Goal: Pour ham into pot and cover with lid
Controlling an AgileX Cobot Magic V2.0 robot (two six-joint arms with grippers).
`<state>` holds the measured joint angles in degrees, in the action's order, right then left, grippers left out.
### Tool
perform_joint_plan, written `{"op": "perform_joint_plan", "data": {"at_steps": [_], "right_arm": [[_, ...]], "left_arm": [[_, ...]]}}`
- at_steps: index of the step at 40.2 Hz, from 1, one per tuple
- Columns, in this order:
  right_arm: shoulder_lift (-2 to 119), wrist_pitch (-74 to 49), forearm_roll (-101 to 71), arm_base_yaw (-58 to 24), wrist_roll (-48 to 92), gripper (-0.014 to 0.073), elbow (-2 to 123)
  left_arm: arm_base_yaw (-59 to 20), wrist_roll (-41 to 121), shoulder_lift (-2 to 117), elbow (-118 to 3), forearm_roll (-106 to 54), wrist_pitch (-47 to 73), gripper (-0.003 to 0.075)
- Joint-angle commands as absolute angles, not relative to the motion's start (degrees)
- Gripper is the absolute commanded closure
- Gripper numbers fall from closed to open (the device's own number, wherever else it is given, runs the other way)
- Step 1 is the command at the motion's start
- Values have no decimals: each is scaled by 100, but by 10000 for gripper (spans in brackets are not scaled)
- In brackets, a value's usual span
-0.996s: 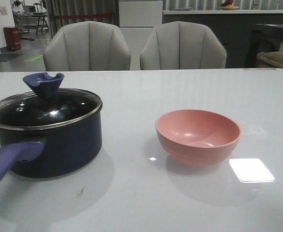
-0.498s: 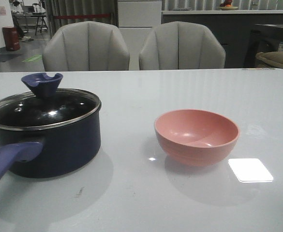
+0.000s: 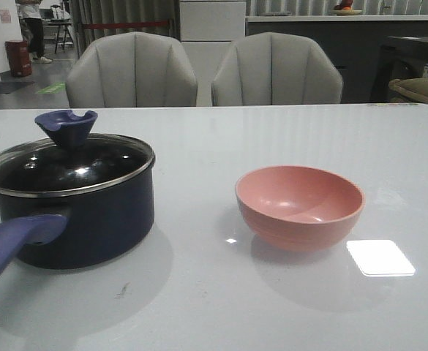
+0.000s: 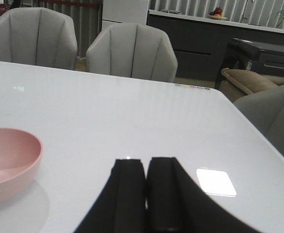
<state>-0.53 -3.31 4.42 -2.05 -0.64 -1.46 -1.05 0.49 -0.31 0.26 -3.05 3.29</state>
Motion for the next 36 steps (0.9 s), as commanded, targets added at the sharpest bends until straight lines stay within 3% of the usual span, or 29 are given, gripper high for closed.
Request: {"op": "perform_joint_plan", "data": {"at_steps": [1, 36], "right_arm": [[-176, 67, 566, -297, -95, 443, -123], [-176, 45, 560, -463, -95, 443, -123]], "left_arm": [[-102, 0, -135, 145, -313, -129, 599], [-102, 0, -135, 145, -313, -129, 599]]}}
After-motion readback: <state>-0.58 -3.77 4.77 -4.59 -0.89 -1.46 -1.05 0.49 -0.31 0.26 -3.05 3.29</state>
